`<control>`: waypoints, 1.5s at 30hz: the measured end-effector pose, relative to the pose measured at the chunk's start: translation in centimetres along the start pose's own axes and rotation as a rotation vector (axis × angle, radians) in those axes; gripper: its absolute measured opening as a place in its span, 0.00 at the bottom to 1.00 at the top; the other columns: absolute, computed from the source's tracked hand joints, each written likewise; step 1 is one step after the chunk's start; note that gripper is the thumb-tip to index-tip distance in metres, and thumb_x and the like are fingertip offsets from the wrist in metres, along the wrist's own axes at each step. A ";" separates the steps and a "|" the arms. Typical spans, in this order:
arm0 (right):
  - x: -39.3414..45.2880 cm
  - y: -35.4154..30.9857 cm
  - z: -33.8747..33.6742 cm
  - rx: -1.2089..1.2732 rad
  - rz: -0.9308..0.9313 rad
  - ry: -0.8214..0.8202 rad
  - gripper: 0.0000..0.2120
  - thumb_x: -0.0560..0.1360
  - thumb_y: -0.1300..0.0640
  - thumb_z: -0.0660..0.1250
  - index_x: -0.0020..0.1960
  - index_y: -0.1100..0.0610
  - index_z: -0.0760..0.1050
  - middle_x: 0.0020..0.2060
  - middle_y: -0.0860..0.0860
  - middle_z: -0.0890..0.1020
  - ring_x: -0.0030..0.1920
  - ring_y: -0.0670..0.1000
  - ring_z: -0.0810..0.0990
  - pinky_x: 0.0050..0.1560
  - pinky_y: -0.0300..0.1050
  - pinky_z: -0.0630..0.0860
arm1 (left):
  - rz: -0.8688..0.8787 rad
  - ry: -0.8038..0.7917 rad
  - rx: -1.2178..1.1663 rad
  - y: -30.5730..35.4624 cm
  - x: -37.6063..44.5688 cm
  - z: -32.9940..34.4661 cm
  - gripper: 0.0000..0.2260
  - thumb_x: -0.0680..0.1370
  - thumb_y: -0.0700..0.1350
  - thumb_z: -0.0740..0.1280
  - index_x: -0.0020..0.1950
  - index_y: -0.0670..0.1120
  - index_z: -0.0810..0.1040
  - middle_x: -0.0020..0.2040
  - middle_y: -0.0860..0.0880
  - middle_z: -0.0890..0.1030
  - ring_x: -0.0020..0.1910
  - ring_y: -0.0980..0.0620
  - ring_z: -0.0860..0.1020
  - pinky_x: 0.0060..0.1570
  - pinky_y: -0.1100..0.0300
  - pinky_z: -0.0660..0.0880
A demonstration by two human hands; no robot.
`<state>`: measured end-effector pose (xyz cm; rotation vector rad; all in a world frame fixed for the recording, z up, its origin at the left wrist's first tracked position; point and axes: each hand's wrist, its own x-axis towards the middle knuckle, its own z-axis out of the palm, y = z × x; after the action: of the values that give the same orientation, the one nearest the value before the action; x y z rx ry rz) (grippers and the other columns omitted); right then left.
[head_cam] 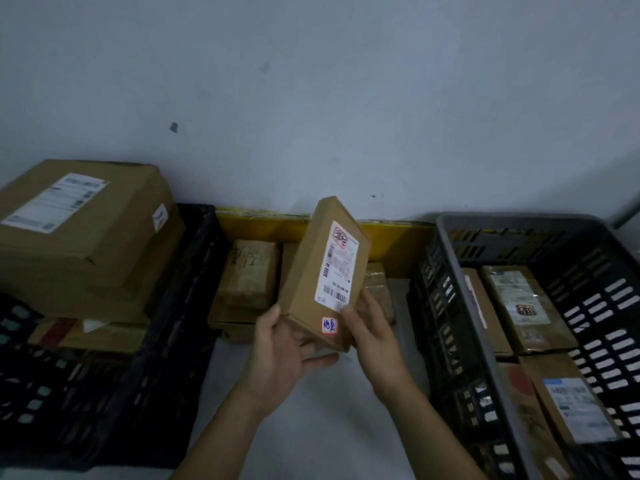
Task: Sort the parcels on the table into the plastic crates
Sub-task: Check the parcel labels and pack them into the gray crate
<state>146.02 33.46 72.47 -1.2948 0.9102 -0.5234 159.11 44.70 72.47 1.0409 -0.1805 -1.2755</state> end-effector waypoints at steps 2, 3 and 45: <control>-0.2 0.1 0.2 0.039 -0.071 0.033 0.28 0.85 0.54 0.69 0.81 0.40 0.66 0.65 0.40 0.85 0.63 0.45 0.85 0.65 0.50 0.83 | -0.013 0.025 0.038 0.5 -0.8 -0.3 0.30 0.83 0.65 0.53 0.78 0.49 0.74 0.71 0.40 0.81 0.71 0.37 0.79 0.73 0.29 0.70; -0.5 0.1 0.1 0.053 -0.094 0.050 0.30 0.85 0.56 0.69 0.83 0.41 0.64 0.66 0.41 0.84 0.64 0.46 0.85 0.65 0.53 0.84 | 0.013 0.055 0.084 0.7 -1.2 -0.3 0.27 0.85 0.61 0.52 0.77 0.49 0.76 0.70 0.41 0.82 0.70 0.39 0.80 0.72 0.30 0.72; -7.7 -3.5 -7.9 -0.423 -0.393 0.248 0.31 0.78 0.40 0.72 0.79 0.39 0.69 0.67 0.41 0.81 0.60 0.44 0.84 0.57 0.52 0.85 | 0.499 0.140 0.766 4.3 -1.3 4.6 0.07 0.83 0.43 0.71 0.58 0.53 0.85 0.52 0.58 0.89 0.53 0.57 0.87 0.52 0.55 0.84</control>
<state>135.81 34.01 77.84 -1.8414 1.0096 -0.8422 158.76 43.02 78.69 1.5998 -0.8125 -0.6646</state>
